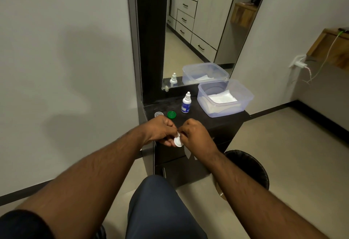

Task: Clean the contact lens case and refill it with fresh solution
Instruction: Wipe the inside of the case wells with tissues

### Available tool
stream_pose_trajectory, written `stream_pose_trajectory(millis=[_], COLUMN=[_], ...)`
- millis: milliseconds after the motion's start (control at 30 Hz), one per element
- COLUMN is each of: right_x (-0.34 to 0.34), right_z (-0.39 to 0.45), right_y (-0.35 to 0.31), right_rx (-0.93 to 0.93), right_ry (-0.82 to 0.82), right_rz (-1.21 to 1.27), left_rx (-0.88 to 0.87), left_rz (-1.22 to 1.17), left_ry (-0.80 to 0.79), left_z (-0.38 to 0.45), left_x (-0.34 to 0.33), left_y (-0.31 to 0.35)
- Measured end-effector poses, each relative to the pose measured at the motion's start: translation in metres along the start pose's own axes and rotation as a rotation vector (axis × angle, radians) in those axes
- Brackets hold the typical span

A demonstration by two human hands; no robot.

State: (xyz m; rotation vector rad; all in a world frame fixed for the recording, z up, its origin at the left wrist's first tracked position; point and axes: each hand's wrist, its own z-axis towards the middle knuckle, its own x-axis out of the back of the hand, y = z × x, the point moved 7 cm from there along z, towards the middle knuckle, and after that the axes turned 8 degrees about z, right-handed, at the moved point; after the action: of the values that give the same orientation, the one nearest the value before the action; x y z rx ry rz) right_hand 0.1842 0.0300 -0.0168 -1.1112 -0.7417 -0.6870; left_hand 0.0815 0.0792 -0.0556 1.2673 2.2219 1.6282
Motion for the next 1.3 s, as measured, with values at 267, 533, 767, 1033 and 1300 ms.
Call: stream_pose_trajectory(millis=[267, 533, 767, 1033, 1300], right_x=[0.008, 0.005, 0.004, -0.004, 0.027], right_z=[-0.02, -0.008, -0.004, -0.016, -0.039], right_y=[0.013, 0.007, 0.005, 0.012, 0.054], right_rx=[-0.081, -0.02, 0.032, 0.111, -0.212], right_ry=[0.143, 0.058, 0.055, -0.028, 0.298], right_rz=[0.066, 0.058, 0.049, -0.074, 0.323], left_rx=[0.024, 0.021, 0.022, 0.036, 0.038], left_rz=[0.013, 0.011, 0.004, 0.004, -0.002], left_ry=[0.022, 0.05, 0.034, 0.052, 0.063], left_z=[0.008, 0.007, 0.006, 0.006, 0.003], left_x=[0.003, 0.001, 0.001, 0.002, 0.002], left_y=[-0.005, -0.004, -0.002, -0.004, -0.001])
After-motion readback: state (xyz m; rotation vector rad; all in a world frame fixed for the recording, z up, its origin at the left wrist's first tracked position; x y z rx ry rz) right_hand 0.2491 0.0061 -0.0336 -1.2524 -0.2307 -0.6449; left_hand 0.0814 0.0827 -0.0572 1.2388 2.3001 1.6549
